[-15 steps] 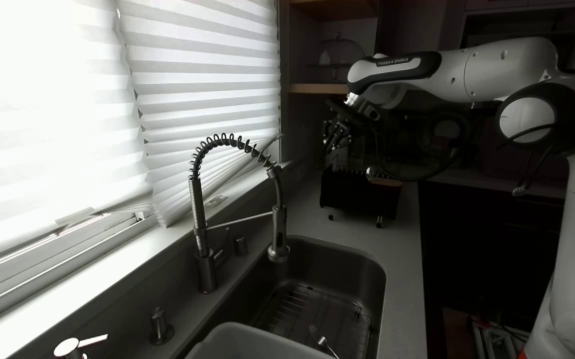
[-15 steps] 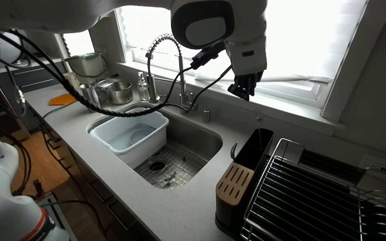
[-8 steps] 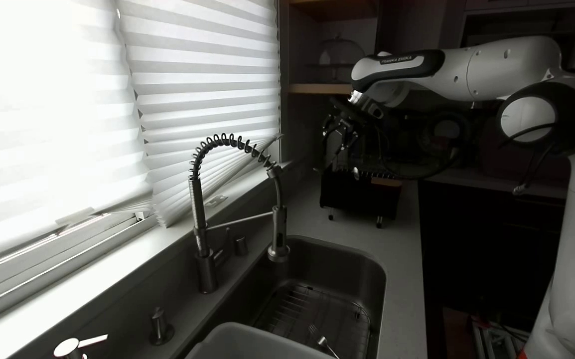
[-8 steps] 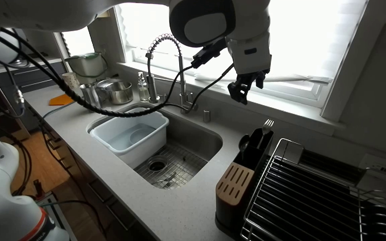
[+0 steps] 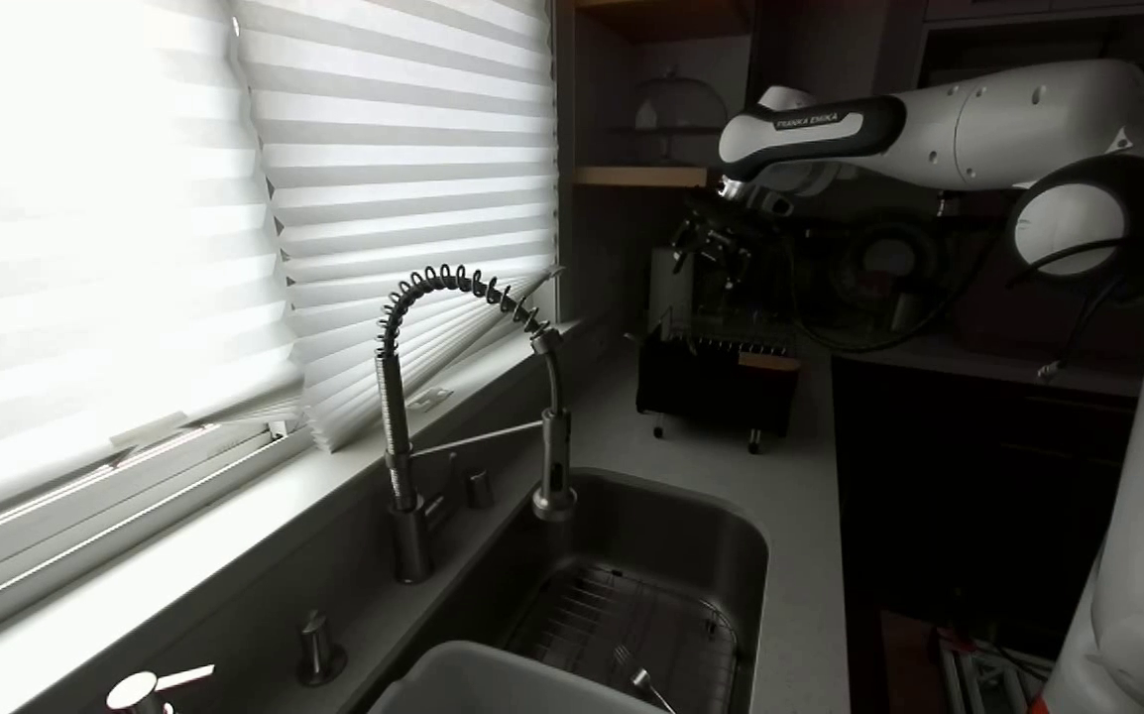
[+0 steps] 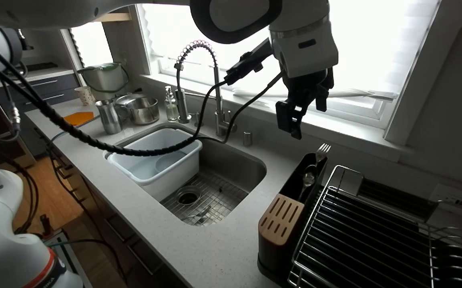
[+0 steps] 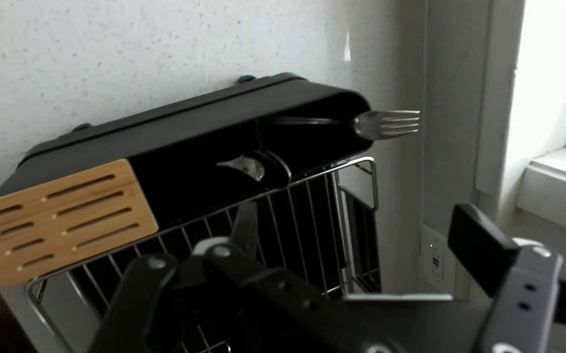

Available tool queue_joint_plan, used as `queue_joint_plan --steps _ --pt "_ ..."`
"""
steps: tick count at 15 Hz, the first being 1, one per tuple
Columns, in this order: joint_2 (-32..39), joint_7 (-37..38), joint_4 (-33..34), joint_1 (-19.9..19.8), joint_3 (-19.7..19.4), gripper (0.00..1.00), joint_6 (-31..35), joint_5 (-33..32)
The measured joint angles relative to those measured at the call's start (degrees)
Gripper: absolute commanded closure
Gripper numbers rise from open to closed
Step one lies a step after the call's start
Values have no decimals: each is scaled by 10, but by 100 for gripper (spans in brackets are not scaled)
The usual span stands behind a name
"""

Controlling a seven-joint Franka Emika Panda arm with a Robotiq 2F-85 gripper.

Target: Swap the position of the fork and spoon

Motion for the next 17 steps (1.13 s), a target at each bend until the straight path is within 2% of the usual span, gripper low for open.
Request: queue_joint_plan --steps 9,17 --pt "-16 -96 0 -2 -6 0 -73 -95" --pt "-9 -169 -9 0 -3 0 -103 -100"
